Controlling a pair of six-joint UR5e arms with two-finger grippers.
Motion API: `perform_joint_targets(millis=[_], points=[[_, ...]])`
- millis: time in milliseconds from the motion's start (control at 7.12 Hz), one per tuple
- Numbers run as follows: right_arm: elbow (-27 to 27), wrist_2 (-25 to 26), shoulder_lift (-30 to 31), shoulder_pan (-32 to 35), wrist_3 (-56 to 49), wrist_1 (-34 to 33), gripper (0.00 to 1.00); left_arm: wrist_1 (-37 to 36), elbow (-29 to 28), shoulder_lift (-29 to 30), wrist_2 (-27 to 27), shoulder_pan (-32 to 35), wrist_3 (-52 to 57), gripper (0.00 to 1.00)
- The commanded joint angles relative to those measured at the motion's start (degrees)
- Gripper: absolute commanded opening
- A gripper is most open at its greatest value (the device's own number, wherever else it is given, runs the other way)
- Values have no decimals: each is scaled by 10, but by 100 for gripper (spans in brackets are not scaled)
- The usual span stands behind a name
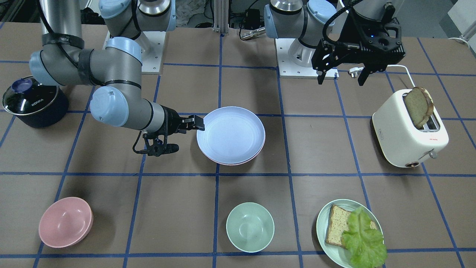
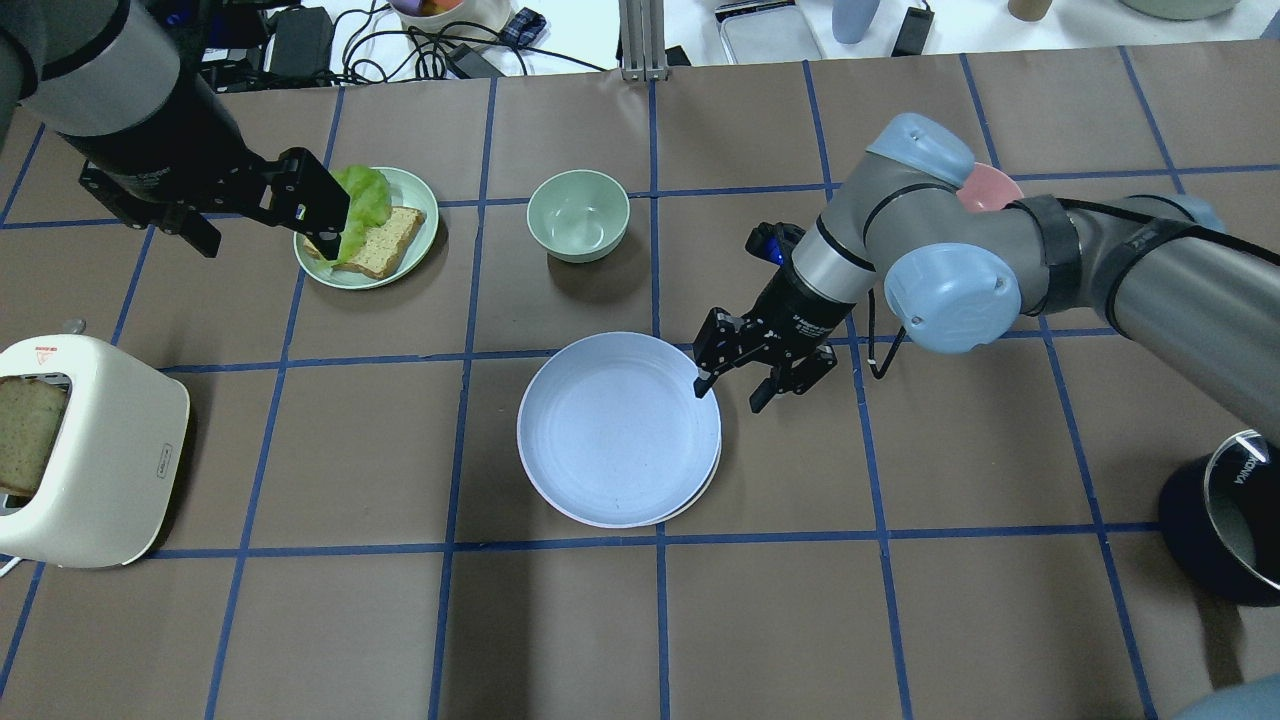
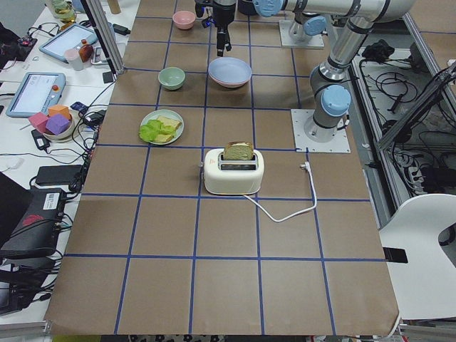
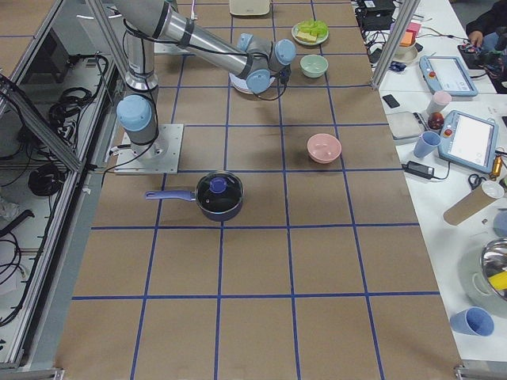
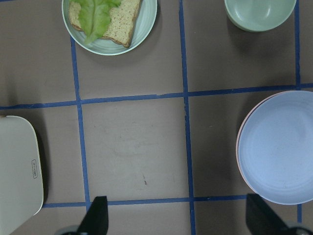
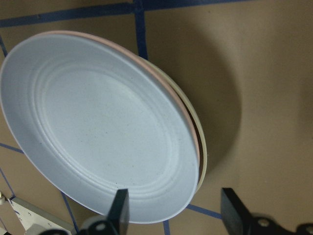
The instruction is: Stack three plates with pink and blue
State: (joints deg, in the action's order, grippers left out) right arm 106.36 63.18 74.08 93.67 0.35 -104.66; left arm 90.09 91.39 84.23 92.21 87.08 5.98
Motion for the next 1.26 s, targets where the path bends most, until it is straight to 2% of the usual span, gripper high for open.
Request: perform_joint_targets(millis=[0, 140, 561, 1123], points=[[-50, 85, 5, -2, 9, 19, 100, 0, -9, -1, -1, 0, 0, 100], [-71, 143, 16, -3, 9, 31, 100, 0, -4, -1, 0, 0, 0, 100], [-137, 254, 47, -11, 1, 50, 100, -17, -2, 0, -3, -7, -5, 100], [-142, 255, 127, -21, -3, 81, 100, -14, -2, -4, 3, -2, -7, 100]])
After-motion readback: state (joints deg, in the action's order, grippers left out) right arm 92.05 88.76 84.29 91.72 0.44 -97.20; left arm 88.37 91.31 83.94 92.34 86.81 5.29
